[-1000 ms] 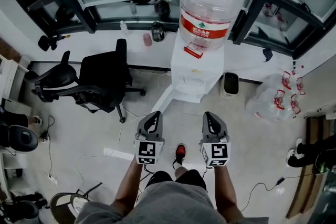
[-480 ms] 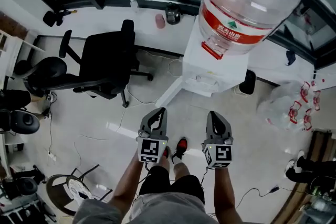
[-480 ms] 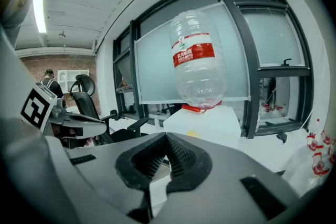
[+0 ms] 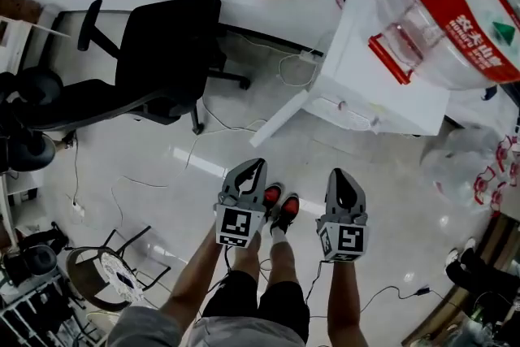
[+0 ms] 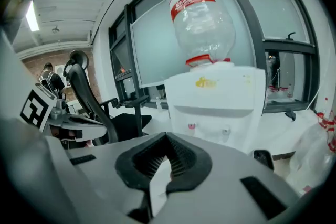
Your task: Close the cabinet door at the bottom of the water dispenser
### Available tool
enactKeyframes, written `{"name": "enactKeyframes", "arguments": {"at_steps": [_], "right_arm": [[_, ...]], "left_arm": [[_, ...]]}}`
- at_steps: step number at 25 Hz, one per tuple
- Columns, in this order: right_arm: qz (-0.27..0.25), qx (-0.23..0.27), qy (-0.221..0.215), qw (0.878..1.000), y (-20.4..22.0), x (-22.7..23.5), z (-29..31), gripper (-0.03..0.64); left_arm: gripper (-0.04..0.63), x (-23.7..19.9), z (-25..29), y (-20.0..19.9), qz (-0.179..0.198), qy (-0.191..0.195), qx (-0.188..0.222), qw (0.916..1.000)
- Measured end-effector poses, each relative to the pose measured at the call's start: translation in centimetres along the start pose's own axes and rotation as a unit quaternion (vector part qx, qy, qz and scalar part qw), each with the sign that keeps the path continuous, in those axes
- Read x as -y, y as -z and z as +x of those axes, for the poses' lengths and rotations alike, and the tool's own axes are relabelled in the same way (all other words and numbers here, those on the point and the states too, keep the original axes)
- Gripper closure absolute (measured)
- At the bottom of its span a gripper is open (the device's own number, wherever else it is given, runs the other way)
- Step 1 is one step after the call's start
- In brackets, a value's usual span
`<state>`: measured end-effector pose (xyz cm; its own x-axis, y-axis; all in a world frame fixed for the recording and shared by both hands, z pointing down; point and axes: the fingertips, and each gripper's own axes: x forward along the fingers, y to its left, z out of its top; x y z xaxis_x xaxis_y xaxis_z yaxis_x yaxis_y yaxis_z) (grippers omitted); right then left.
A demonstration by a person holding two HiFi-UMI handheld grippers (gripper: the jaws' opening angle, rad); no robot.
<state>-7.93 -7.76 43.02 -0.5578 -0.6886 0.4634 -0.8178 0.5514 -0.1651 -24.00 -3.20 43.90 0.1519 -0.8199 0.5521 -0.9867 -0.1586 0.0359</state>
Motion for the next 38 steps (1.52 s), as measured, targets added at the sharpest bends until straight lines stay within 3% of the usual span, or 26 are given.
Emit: {"name": "enactKeyframes", "arguments": {"at_steps": [10, 22, 31, 32, 34, 38], "right_arm": [[0.024, -0.041, -0.001, 0.999, 10.9, 0.5, 7.0, 0.6], [0.012, -0.077, -0.012, 0.997, 22.0, -0.1, 12.0, 0.6], [0.008, -0.093, -0.014, 0.996, 26.9, -0.6, 12.8, 0.6], [0.008, -0.094, -0.012, 0.995, 27.1, -0.6, 12.7, 0.6], [0.01, -0.096, -0.008, 0.995, 27.2, -0.4, 12.6, 0.6], [0.014, -0.097, 0.001, 0.995, 27.4, -0.1, 12.5, 0.6]], "left_arm": [[0.571, -2.3, 6.2, 11.1, -0.02, 0.005, -0.046, 0.9987], [0.571, -5.0, 11.2, 22.0, -0.028, 0.002, -0.059, 0.9979], [0.568, -7.2, 13.2, 26.9, -0.012, -0.01, -0.064, 0.9978], [0.556, -7.6, 13.3, 27.2, -0.012, -0.011, -0.068, 0.9976], [0.455, -8.0, 13.7, 27.7, -0.01, -0.007, -0.076, 0.997], [0.374, -8.3, 15.0, 28.7, -0.001, 0.01, -0.09, 0.9959]]}}
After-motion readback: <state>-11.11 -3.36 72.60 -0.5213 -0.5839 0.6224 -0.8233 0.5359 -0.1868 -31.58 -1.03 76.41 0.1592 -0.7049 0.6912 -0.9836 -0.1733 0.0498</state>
